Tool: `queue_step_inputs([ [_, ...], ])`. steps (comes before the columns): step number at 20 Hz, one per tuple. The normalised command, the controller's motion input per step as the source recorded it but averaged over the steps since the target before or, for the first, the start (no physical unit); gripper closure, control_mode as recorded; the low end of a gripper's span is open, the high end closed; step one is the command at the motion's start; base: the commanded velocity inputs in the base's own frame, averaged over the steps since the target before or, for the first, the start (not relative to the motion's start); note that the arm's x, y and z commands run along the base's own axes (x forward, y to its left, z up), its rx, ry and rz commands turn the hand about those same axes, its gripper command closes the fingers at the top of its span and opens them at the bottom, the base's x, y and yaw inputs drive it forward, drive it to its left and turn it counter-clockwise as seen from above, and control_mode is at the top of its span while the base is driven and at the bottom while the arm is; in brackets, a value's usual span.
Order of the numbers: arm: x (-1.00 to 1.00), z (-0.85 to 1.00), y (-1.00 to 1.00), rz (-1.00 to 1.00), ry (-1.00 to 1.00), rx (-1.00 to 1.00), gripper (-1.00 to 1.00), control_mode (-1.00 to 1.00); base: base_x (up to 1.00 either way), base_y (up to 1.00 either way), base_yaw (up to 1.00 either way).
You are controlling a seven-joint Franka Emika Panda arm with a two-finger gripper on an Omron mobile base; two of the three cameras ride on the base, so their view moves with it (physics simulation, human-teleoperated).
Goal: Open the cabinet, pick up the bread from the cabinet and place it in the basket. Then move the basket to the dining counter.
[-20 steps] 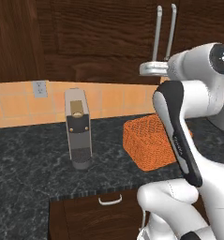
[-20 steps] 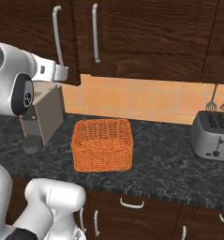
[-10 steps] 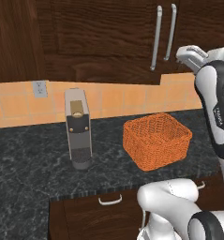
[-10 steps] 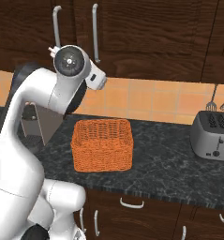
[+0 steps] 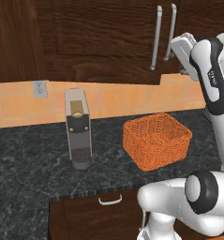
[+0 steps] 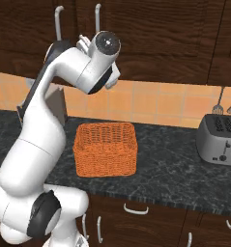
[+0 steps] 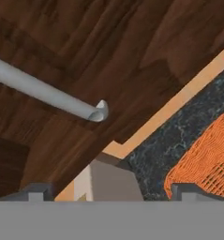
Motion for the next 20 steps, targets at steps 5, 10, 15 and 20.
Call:
queue_step_inputs([
  [5, 0.32, -0.05, 0.35, 0.0, 0.22, 0.19, -1.0, -1.0, 0.0, 0.0, 0.0],
  [10, 0.0, -0.21, 0.6, 0.01, 0.1, 0.14, -1.0, -1.0, 0.0, 0.0, 0.0],
  [15, -0.77, -0.19, 1.0, 0.15, -0.03, 0.01, -1.0, -1.0, 0.0, 0.0, 0.0],
  [20, -1.0, -0.12, 1.0, 0.27, -0.2, -0.05, -1.0, -1.0, 0.0, 0.0, 0.0],
])
